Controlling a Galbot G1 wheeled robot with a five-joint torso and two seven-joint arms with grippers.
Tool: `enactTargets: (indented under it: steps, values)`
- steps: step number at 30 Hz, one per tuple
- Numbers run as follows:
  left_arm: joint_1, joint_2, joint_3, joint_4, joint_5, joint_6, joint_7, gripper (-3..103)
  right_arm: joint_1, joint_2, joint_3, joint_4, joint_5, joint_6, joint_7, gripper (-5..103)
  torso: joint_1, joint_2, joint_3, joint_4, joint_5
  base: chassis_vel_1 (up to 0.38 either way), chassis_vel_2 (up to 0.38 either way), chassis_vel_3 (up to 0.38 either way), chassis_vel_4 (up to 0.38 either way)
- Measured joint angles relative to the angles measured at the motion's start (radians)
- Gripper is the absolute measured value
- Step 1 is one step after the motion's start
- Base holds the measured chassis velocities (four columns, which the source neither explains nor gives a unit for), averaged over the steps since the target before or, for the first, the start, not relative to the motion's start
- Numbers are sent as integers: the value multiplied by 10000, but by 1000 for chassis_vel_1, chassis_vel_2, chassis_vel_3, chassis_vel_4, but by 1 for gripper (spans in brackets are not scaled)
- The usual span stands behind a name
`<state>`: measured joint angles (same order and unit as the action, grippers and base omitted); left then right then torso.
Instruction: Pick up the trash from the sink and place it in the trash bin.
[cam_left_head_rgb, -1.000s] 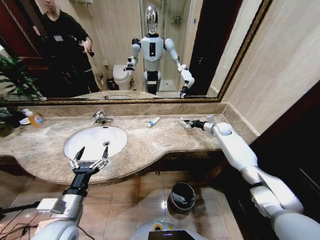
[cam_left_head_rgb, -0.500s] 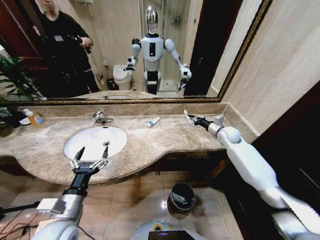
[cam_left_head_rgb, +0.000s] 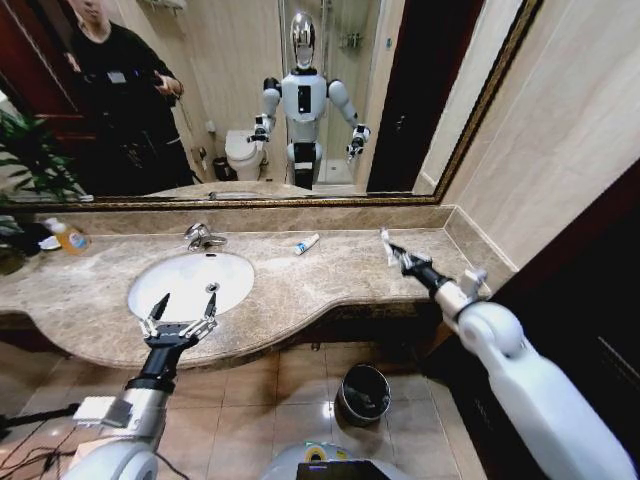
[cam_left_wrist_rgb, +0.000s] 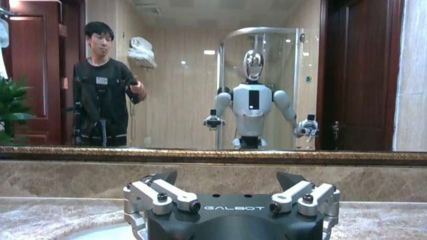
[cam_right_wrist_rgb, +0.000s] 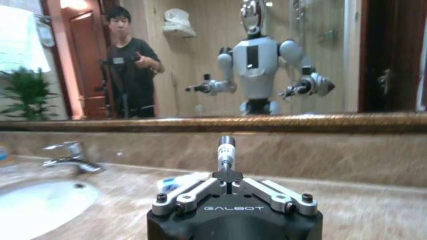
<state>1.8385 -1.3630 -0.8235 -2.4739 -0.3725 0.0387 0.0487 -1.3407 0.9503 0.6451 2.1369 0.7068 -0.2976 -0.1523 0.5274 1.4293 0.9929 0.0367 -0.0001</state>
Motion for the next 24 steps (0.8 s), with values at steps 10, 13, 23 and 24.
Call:
enactTargets:
  steps: [10,13,23,24]
  values:
    - [0,0,0,0,0,0,1,100,-3353,1825,1168,137,-1763,1931,-2478,0,1,0,0,0,0,0,0,0,0]
    - [0,1,0,0,0,0,1,100,-4126,2500,994,-708,-2225,3278,-2837,0,0,1,0,-1,0,0,0,0,0]
    - [1,0,0,0,0,0,0,100,-3276,3638,140,-4931,-3798,5125,-3786,0,2,-1,2,1,1,0,0,0,0]
    - [1,0,0,0,0,0,0,100,-3276,3638,140,-4931,-3798,5125,-3786,0,2,-1,2,1,1,0,0,0,0]
